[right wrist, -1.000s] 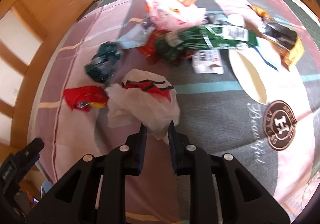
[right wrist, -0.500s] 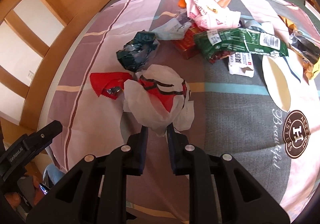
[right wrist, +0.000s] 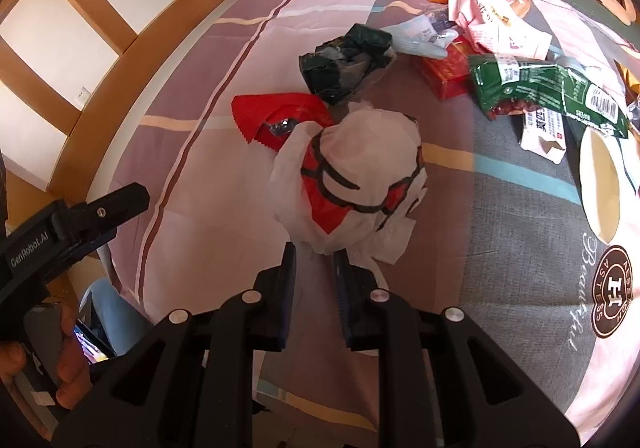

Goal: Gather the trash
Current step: 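Lift the white tissue with the right tool while the left tool grasps the red plastic bag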

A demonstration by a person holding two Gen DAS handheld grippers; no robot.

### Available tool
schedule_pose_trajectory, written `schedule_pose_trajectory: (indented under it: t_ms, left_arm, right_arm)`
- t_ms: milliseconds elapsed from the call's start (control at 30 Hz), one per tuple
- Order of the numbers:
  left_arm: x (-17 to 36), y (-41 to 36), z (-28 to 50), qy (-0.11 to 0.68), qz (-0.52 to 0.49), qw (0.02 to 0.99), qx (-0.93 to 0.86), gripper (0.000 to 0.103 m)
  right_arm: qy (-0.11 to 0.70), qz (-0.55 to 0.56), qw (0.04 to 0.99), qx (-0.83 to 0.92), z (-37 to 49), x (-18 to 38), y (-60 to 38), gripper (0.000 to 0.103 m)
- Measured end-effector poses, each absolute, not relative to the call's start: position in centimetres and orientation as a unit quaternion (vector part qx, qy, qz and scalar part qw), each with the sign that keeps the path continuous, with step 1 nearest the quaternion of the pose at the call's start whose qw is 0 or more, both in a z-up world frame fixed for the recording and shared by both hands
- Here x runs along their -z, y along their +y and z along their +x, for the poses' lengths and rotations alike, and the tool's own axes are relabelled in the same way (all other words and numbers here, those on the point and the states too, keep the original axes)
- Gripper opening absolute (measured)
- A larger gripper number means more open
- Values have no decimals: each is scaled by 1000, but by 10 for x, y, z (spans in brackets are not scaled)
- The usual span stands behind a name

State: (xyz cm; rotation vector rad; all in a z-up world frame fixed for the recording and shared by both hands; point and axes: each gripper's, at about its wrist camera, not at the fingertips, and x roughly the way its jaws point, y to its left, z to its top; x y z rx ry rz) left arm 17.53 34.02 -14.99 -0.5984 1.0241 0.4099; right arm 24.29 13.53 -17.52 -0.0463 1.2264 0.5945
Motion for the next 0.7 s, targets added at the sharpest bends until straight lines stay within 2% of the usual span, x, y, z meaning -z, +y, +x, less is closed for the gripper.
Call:
schedule_pose_trajectory:
  t_ms: [133,200,233,267,400,433,500,533,567,700]
  left_arm:
    - [150,343,174,476,-288,809,-192,91]
    - [151,343,174,476,-290,808,-191,91]
    - [152,343,175,478,-291,807,-191,91]
    - [153,343,175,480,-293,805,-189,91]
    - [159,343,176,488,-302,798,-185,91]
    - [160,342,176,489,-302,797,-187,91]
    - [161,342,176,490,-304,795,-188,91]
    - [161,341,177,490,-304,795,-188,91]
    - [161,340,177,490,-303,796,-188,91]
    - [160,338,178,491,-299,797,-184,91]
  right_arm:
    - [583,6,761,-285,245,179,132,20]
    - [592,31,749,-295,246,179,129,29]
    - [592,48,746,-301,247,179,127,42]
    - [587,71,747,-304,249,175,123,47]
    - [509,158,793,-296,254,142,90,47]
    - [485,165,813,-276,254,134,82,50]
    - [465,155,841,-230,256,128,75,62]
    - [464,145,849,-208,259,129,74,74]
    - [471,130,853,-185,265,132,77,80]
    - [543,46,828,-134,296,165,103,84]
